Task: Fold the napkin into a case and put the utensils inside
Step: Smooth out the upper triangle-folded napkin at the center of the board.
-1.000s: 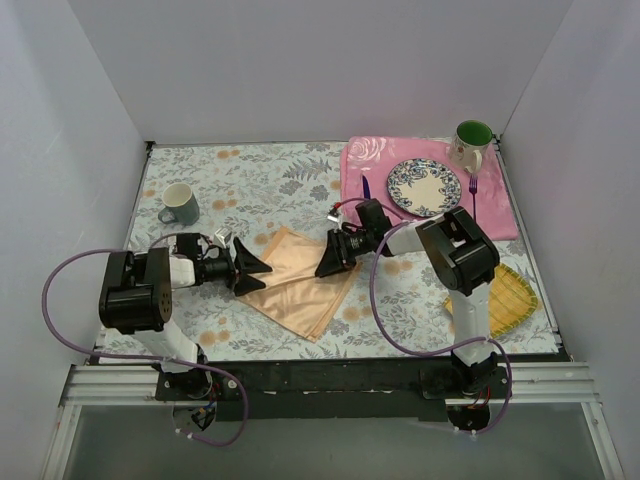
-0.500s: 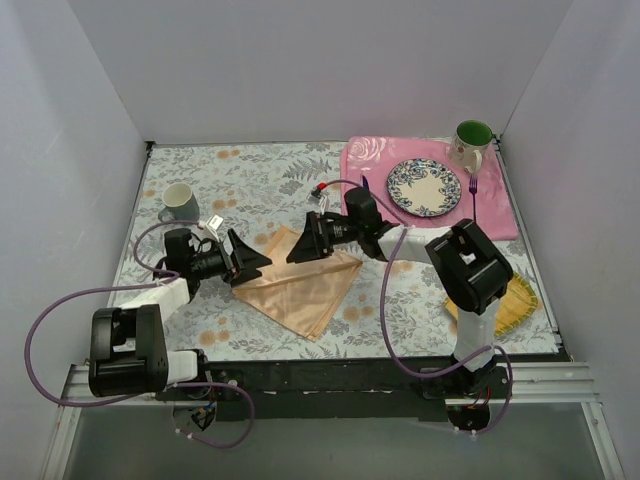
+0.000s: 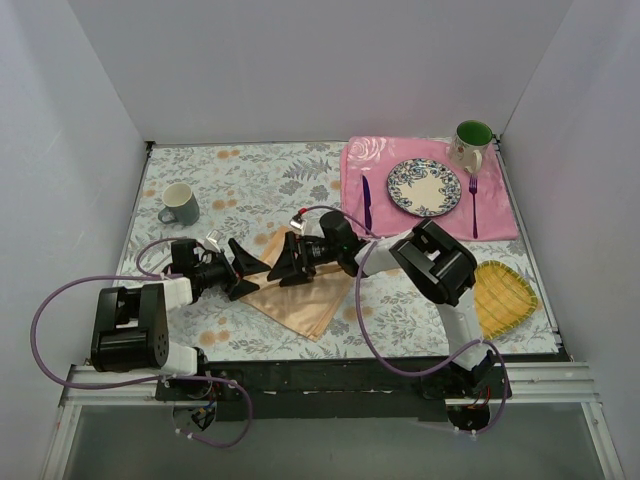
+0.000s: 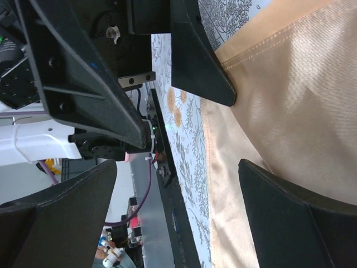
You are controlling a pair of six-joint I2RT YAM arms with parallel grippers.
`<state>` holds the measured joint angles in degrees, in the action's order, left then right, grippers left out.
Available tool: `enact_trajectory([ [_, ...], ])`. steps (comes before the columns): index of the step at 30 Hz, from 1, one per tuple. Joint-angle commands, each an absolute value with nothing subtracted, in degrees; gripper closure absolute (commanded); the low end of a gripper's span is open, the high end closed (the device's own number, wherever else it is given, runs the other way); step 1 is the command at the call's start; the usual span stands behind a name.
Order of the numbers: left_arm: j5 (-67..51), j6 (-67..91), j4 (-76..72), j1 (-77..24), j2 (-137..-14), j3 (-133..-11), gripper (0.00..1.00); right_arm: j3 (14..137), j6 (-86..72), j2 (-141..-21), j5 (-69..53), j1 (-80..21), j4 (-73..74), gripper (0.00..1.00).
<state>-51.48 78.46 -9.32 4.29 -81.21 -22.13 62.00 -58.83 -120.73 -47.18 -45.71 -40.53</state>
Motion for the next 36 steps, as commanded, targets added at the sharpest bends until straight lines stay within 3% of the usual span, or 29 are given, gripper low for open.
enact_trajectory([
  [1, -46.76, 77.17, -7.03, 4.13, -81.83, -21.45, 0.02, 63.99, -58.45, -122.07, -44.12, -46.76, -42.36, 0.01],
  [16, -45.88, 76.38, -5.89, 4.04, -81.74, -21.62, 0.03, 64.07, -67.15, -117.86, -45.71, -45.97, -44.21, 0.01],
  [22, -45.79, 76.29, -5.8, 4.04, -81.04, -21.71, 0.03, 64.42, -72.51, -121.28, -43.68, -46.23, -45.88, 0.01],
  [36, -44.74, 75.67, -4.48, 4.04, -81.83, -22.06, 0.03, 60.47, -67.33, -123.84, -39.81, -43.69, -40.88, 0.01],
])
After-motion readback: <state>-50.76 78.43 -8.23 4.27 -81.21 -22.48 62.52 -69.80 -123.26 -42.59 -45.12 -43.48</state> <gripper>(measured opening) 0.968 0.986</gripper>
